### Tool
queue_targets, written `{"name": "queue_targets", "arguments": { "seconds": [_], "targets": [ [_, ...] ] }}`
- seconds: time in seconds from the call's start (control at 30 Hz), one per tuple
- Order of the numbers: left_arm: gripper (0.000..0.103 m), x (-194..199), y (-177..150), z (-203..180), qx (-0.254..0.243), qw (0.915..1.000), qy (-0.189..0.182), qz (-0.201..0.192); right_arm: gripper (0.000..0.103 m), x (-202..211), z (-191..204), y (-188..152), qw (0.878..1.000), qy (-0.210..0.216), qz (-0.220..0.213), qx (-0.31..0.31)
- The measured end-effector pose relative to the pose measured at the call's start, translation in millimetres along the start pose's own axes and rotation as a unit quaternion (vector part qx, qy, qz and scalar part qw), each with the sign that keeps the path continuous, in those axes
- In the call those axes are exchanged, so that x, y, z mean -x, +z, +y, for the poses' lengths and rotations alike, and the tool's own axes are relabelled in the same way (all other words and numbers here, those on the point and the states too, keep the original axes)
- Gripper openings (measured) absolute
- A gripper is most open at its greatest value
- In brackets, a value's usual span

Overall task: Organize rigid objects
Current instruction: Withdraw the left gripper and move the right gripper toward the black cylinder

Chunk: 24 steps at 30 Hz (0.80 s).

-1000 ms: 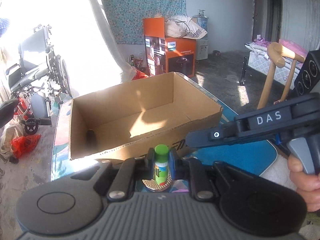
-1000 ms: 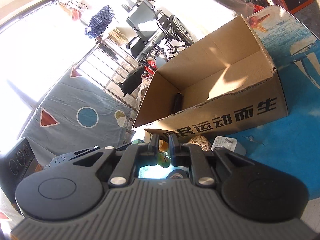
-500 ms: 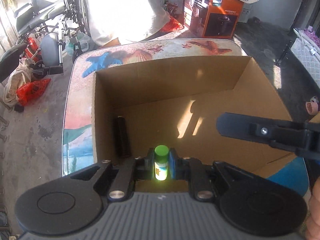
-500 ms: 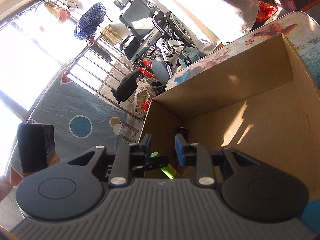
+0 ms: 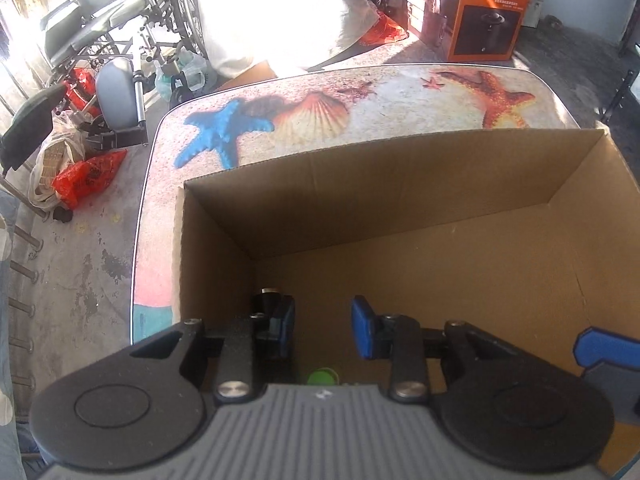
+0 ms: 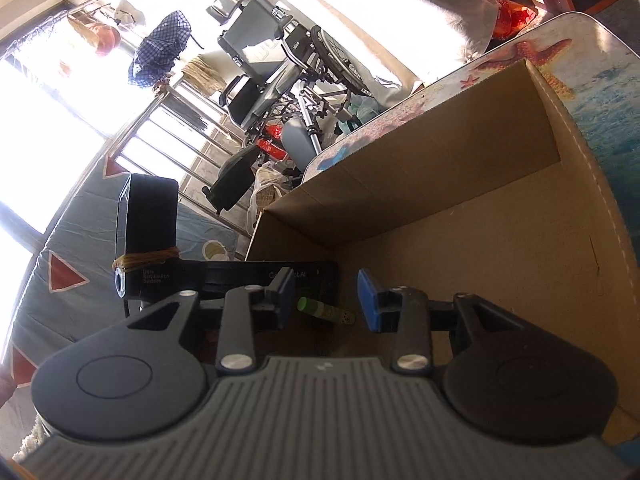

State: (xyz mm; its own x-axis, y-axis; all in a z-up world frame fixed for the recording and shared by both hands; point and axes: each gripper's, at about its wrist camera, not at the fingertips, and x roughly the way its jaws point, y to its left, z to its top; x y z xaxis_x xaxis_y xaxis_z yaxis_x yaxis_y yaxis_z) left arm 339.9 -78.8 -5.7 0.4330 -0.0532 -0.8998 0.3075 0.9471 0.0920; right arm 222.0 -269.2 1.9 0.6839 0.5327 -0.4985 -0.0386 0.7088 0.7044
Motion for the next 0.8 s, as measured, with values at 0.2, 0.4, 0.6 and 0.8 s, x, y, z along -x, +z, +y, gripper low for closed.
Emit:
{"name": "queue_targets", "arguments": {
  "seconds": [0.2,0.4,0.6,0.8],
  "targets": [
    [0.041,27.2,-3.7,-1.1,0.005,0.9994,-0.004,-0.034,0.039,12.2,1.1,-3.8,1.000,-0.005,-0.013,0.006],
    [0.044,91.5,-27.3,4.0,0.006,0.9951,-0.026,-0.095,0.040,44.0,16.3,-11.7,0.999,0.004,-0.037,0.025],
    [0.052,163.8,-85.2,3.5,-0.009,0.9859,-0.054,-0.158,0.040,97.1,34.2,-32.8,0.996,0.010,-0.067,0.060],
    [0.054,184.1,-164.4,-12.9,-0.016,0.9812,-0.101,-0.164,0.041,147.6,31.1,-74.2,0.994,-0.010,-0.076,0.082]
  ]
}}
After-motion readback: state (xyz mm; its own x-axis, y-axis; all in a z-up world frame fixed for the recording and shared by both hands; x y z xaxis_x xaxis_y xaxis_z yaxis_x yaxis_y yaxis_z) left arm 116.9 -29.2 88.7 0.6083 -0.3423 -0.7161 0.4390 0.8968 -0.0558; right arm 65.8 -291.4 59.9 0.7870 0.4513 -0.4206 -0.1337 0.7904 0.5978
